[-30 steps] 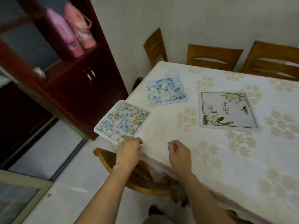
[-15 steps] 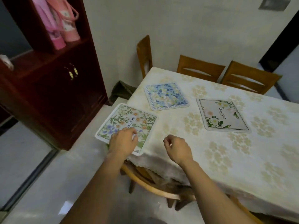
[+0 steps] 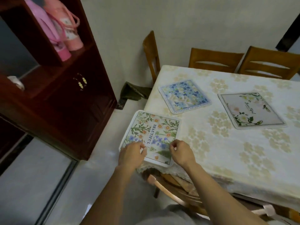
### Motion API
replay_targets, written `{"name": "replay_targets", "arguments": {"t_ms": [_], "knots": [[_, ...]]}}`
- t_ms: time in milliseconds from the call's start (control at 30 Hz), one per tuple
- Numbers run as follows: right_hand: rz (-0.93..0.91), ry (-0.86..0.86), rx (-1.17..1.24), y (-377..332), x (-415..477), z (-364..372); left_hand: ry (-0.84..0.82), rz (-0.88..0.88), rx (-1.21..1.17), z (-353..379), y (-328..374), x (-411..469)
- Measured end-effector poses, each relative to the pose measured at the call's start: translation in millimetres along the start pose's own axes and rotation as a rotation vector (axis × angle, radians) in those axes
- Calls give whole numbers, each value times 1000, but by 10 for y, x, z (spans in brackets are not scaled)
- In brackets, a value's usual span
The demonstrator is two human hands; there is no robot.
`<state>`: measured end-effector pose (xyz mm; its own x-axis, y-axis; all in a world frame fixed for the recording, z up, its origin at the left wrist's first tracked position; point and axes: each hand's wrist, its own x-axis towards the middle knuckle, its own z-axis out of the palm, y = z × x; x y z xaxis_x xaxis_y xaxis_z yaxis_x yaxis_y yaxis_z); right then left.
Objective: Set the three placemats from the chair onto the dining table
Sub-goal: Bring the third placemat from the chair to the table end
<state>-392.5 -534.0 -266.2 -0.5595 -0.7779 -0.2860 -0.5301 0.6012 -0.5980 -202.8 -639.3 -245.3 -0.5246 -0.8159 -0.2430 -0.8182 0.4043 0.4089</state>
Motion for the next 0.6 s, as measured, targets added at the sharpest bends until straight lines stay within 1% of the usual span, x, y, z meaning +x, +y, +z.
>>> {"name": "replay_targets", "arguments": {"t_ms": [67, 133, 200, 267, 367, 433, 533, 600], "knots": [[18, -75, -15, -45, 108, 134, -29, -48, 23, -74, -147, 47], [32, -157, -41, -153, 253, 321, -53, -158, 28, -166, -407, 146], [57, -185, -83, -204, 388, 467, -66, -272, 41, -177, -681, 277], [119, -191, -114, -197, 484, 546, -99, -351, 52, -137, -892, 385], [242, -221, -121, -34, 504, 544, -183, -379, 69, -21, -925, 553], [273, -224, -77, 98, 492, 505, -243, -373, 25, 85, -843, 708], [314, -166, -25, 211, 573, 460, -283, -337, -35, 246, -772, 1090], [391, -93, 18, 202, 659, 430, -307, -312, -74, 360, -801, 1427]]}}
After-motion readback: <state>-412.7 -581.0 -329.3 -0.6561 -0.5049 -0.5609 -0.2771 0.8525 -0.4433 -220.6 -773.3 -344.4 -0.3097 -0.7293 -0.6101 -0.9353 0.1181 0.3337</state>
